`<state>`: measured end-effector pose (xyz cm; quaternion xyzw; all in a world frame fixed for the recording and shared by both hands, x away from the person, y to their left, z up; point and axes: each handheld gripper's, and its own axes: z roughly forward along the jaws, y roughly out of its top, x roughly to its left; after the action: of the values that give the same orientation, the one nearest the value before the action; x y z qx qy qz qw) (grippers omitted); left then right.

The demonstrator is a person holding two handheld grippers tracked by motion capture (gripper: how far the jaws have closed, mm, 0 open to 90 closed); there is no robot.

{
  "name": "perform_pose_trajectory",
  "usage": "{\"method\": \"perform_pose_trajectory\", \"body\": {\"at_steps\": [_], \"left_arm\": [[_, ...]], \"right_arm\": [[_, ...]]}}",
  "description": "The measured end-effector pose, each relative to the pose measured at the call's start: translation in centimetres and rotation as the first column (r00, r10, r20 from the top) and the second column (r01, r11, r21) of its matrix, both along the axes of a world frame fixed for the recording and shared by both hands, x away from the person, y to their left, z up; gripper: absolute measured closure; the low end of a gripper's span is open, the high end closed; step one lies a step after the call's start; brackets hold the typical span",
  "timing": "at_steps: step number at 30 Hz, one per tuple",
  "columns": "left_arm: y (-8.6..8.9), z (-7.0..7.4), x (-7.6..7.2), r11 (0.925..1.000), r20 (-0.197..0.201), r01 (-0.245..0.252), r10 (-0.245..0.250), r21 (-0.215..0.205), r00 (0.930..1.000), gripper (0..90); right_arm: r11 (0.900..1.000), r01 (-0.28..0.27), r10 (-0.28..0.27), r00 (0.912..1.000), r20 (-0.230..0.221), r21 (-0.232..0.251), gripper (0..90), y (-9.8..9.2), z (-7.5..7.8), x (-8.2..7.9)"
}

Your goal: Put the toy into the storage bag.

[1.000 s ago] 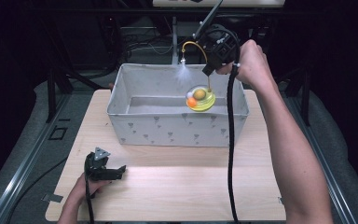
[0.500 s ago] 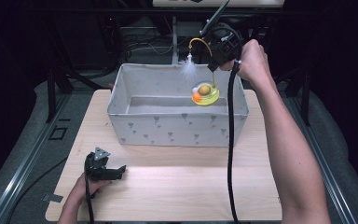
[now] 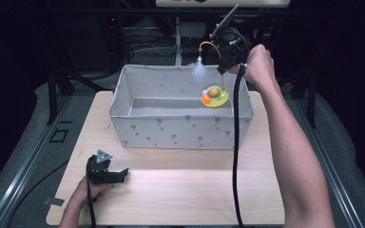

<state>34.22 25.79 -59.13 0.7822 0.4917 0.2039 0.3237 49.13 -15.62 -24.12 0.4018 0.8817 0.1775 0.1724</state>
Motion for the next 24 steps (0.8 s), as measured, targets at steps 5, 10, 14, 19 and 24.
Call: {"method": "perform_pose_trajectory", "body": {"at_steps": [5, 10, 14, 19, 24], "left_arm": [[0.0, 0.0, 0.0, 1.0000, 0.000, -0.001, 0.001, 0.000, 1.0000, 0.3], [0.0, 0.0, 0.0, 1.0000, 0.000, 0.000, 0.000, 0.000, 1.0000, 0.3], [0.0, 0.0, 0.0, 1.0000, 0.000, 0.000, 0.000, 0.000, 1.0000, 0.3], [0.0, 0.0, 0.0, 1.0000, 0.000, 0.000, 0.000, 0.000, 1.0000, 0.3], [0.0, 0.0, 0.0, 1.0000, 0.000, 0.000, 0.000, 0.000, 1.0000, 0.3]], "right_arm": [[1.000, 0.025, -0.024, 0.9996, -0.016, 0.013, 88.3, -0.6, -0.9, 0.6], [0.999, 0.043, -0.043, 0.9987, -0.027, 0.010, 88.2, -1.2, -1.5, 0.9], [0.998, 0.060, -0.059, 0.9976, -0.035, 0.014, 88.2, -1.8, -2.0, 1.2], [0.998, 0.067, -0.067, 0.9967, -0.047, 0.014, 88.2, -2.4, -2.7, 1.3], [0.997, 0.076, -0.075, 0.9953, -0.060, 0.010, 88.2, -2.9, -3.7, 1.3]]}}
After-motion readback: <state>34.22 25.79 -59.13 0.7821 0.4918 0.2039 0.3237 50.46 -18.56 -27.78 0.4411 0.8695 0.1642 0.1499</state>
